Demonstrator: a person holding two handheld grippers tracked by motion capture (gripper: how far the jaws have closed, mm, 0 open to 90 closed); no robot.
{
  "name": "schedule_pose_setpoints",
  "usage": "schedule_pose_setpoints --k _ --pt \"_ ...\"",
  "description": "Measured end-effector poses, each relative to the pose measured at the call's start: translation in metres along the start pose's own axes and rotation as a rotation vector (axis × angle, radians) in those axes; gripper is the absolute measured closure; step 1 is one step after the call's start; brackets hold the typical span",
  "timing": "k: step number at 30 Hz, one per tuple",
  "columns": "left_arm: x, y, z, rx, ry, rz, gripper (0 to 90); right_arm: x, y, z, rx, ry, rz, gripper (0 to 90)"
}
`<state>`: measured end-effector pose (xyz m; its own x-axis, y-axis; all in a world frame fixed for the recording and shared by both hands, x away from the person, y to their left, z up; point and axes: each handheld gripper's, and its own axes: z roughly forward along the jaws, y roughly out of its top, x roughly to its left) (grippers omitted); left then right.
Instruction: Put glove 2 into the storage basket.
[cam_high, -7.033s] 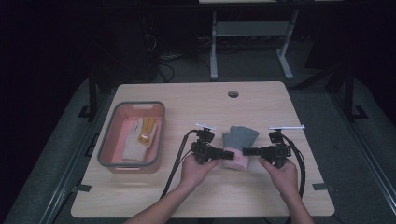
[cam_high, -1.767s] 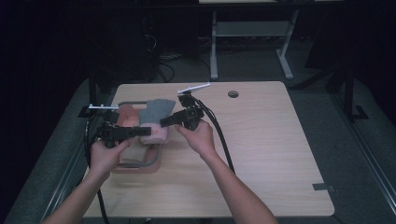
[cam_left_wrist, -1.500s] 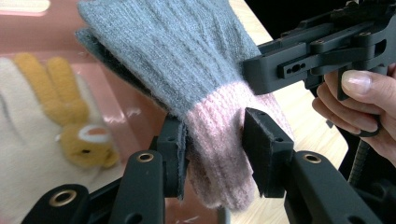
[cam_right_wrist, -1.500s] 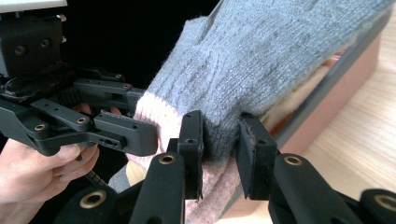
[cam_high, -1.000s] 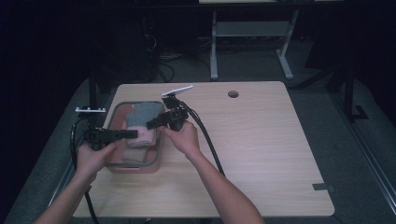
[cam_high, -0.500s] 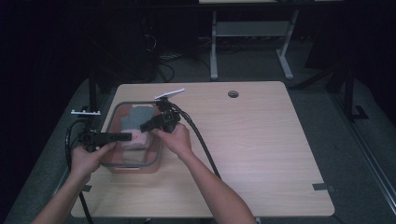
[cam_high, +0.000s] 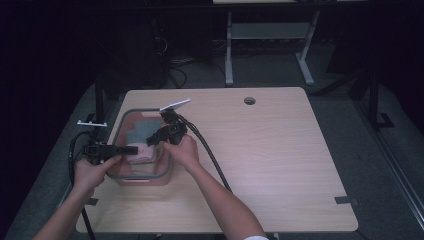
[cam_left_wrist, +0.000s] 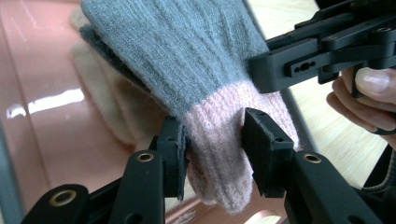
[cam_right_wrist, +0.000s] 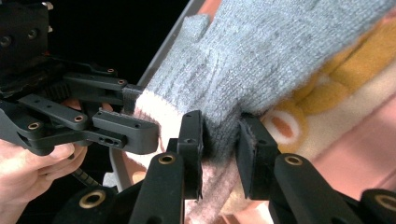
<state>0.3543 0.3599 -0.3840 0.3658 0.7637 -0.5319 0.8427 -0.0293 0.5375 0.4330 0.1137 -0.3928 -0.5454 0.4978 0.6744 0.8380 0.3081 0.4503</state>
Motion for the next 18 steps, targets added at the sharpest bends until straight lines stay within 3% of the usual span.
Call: schedule_pose_setpoints --k 6,13,18 --pt "0.003 -0.002 0.003 0.027 0.027 0.005 60.7 0.0 0.0 0.008 0.028 -0.019 0.002 72.4" --pt "0.006 -0.008 0.01 0.062 0.066 0.003 60.1 0.007 -0.001 0.013 0.064 -0.092 -0.056 70.1" --pt "0.006 -0.009 0.01 0.062 0.082 0.009 59.7 0.008 0.0 0.01 0.065 -0.117 -0.061 68.6"
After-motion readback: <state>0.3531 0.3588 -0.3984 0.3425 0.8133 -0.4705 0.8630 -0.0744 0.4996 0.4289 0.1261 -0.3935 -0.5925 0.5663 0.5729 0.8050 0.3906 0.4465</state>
